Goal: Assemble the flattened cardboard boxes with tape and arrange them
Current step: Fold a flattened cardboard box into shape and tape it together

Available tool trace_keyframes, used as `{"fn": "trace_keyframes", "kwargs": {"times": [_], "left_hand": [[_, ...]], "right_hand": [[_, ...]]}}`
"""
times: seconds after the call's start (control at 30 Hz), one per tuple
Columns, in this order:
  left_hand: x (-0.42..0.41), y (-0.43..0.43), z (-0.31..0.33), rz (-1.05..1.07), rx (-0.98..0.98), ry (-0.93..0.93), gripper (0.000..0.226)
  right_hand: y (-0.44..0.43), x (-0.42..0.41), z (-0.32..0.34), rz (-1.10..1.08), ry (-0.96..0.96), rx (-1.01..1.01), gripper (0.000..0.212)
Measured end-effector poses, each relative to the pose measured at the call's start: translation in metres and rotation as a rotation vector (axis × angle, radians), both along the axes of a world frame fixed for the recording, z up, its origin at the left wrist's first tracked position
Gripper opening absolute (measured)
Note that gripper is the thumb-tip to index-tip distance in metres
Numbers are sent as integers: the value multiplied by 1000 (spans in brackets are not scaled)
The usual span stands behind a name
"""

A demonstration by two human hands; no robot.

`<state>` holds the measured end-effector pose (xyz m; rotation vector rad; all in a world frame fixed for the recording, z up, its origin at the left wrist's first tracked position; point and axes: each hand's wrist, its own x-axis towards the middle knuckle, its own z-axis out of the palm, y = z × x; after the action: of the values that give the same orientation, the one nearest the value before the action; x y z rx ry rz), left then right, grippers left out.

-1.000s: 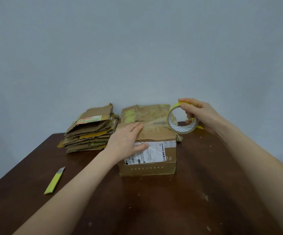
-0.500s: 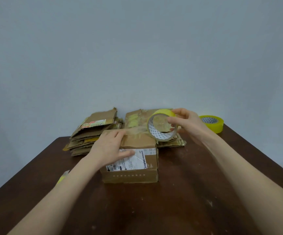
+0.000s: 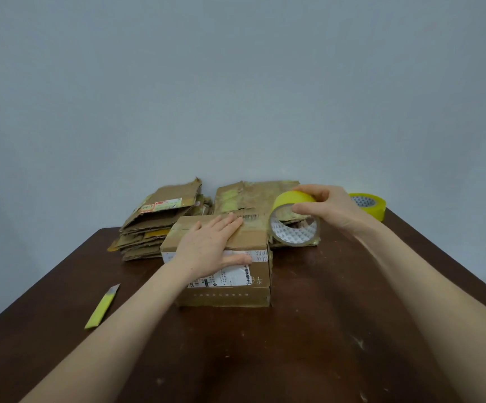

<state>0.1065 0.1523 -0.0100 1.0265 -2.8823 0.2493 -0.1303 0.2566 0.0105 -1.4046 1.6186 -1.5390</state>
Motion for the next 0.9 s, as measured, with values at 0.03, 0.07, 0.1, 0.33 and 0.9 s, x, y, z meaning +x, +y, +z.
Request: {"fn": "trace_keyframes", "kwargs": {"times": [0.03,0.07,0.1,0.33,0.9], "left_hand": [[0,-1,0,0,4,-2,107],[0,-2,0,0,2,-3,106],[0,-2,0,-1,-5,0,105],[3,-2,0,17,14,0,101],[-23,15,-6,8,-6,134,75]], "right_hand": [[1,-3,-4,-3,11,27,37],[3,-6,-8,1,14,42,35],[4,-9,-10,8,16,46,32],[8,-19,-17,12,91,92,36],[-3,12,-29,-58,-25,52,34]]}}
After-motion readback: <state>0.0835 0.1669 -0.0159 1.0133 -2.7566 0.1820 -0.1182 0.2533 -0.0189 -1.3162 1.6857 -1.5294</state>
